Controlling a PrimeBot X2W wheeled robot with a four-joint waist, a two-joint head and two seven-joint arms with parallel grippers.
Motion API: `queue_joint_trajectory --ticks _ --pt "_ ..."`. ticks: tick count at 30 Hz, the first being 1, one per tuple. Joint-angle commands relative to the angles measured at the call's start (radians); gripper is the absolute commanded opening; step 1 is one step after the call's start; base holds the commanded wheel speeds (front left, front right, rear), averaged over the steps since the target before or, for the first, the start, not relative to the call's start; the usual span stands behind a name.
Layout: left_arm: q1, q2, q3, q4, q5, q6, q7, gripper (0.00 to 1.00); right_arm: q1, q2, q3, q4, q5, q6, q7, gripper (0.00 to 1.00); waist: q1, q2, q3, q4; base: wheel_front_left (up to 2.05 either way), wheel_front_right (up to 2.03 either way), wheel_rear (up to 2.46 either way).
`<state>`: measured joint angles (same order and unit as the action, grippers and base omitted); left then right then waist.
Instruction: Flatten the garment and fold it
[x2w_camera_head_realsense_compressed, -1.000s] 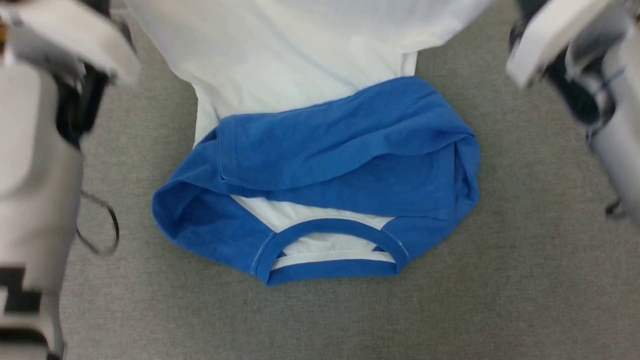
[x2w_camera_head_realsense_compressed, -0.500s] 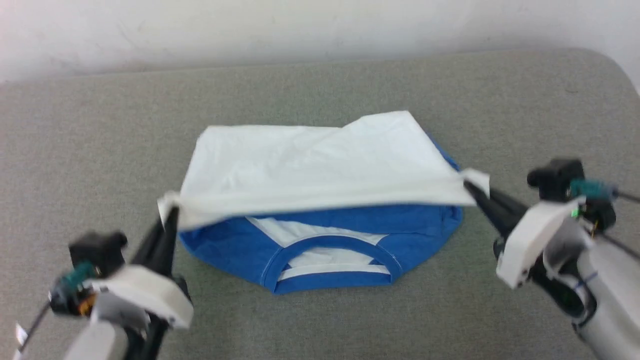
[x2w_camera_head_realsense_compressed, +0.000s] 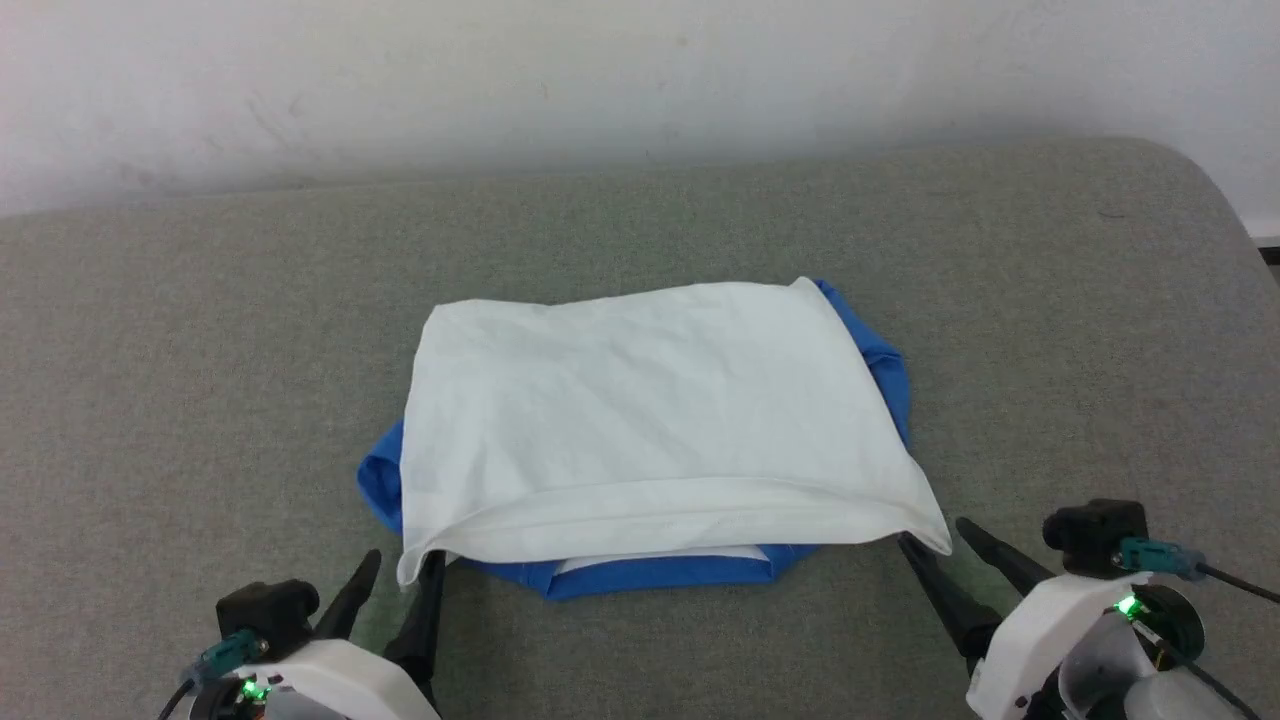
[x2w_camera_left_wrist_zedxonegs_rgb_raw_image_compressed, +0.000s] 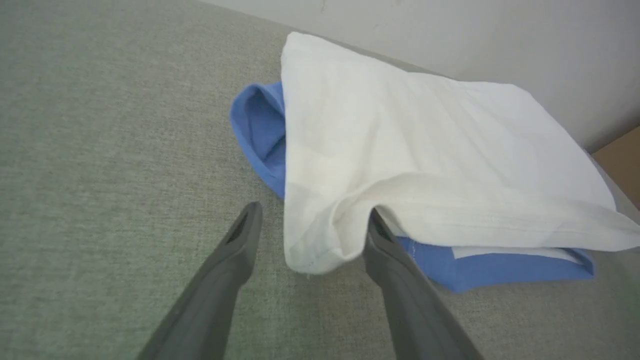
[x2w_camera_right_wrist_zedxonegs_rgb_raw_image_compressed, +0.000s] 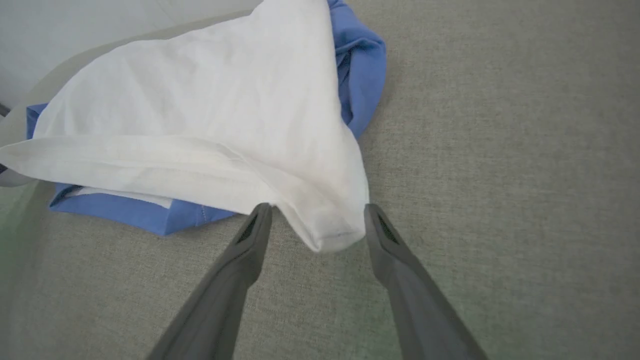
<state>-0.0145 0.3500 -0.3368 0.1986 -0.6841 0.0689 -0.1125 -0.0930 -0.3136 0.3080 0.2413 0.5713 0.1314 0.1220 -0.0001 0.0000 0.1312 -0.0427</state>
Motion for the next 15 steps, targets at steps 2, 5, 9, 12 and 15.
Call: queue_joint_trajectory --ticks 2,5,9,12,15 --pt "0.02 -0.008 0.013 0.012 -0.002 -0.005 -0.044 1.0 0.052 0.018 -0.042 -0.05 -0.029 -0.001 -0.011 1.0 0.0001 0.0 -0.028 -0.007 0.0 0.0 0.0" --pt "0.027 -0.013 0.032 -0.01 0.012 0.008 -0.095 1.0 0.109 0.038 -0.091 -0.139 -0.043 -0.001 -0.03 1.0 0.0001 0.0 -0.048 0.001 0.0 0.0 0.0" --pt "0.026 -0.022 0.072 -0.078 0.057 0.041 -0.137 1.0 0.159 0.075 -0.199 -0.236 -0.064 -0.001 -0.015 1.0 0.0001 0.0 -0.065 0.019 0.0 0.0 0.0" --pt "0.021 -0.03 0.098 -0.126 0.102 0.062 -0.146 1.0 0.145 0.087 -0.275 -0.256 -0.077 -0.001 0.034 1.0 0.0001 0.0 -0.065 0.037 0.0 0.0 0.0" --pt "0.013 -0.038 0.117 -0.174 0.158 0.076 -0.148 1.0 0.097 0.081 -0.333 -0.228 -0.079 -0.001 0.099 1.0 0.0001 0.0 -0.059 0.056 0.0 0.0 0.0"
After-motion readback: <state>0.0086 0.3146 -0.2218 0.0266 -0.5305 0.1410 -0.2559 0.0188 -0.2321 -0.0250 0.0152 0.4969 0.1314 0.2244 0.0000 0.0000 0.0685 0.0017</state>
